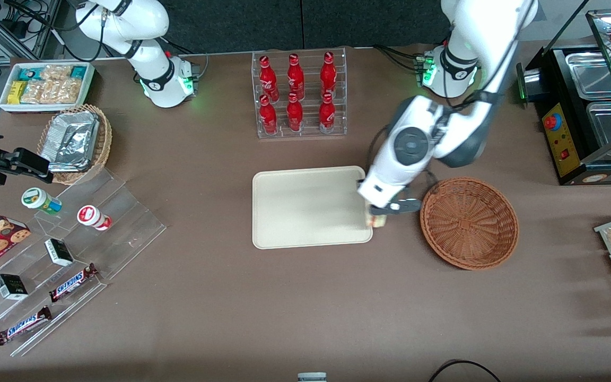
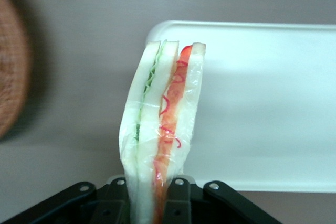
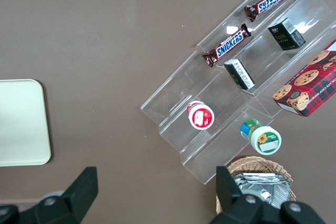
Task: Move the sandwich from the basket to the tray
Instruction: 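Lift the sandwich and carry it with the left gripper to the tray, then lower the sandwich onto the tray and open the left gripper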
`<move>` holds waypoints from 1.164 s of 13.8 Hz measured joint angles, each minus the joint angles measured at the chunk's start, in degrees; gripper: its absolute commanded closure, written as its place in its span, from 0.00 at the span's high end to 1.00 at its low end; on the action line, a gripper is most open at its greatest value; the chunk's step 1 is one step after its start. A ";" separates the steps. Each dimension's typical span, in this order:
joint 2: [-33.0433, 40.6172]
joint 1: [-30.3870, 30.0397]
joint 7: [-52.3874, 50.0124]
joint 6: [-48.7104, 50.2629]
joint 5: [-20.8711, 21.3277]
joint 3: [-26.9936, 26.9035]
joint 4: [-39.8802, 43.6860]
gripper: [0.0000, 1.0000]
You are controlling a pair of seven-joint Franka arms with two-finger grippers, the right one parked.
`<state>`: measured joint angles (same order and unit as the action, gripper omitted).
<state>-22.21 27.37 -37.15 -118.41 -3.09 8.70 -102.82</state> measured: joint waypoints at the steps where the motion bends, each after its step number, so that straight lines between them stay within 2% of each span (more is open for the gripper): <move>1: -2.61 1.90 -1.59 0.03 -0.01 -0.01 3.18 0.00; 6: -15.39 8.50 -7.70 0.13 0.79 -0.27 15.14 0.00; 10: -19.02 9.47 -9.45 -0.01 2.51 -0.33 17.99 0.00; 11: -19.57 9.80 -10.57 -0.05 3.67 -0.34 18.22 0.03; 12: -20.08 10.18 -12.04 -0.07 4.82 -0.34 18.34 0.21; 13: -20.48 10.48 -13.14 -0.13 5.52 -0.34 18.40 0.52; 14: -20.74 10.66 -13.63 -0.15 5.77 -0.34 18.42 1.00; 16: -20.89 10.72 -13.82 -0.16 5.88 -0.41 18.46 1.00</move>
<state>-43.10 38.09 -50.97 -118.57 2.79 8.29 -84.36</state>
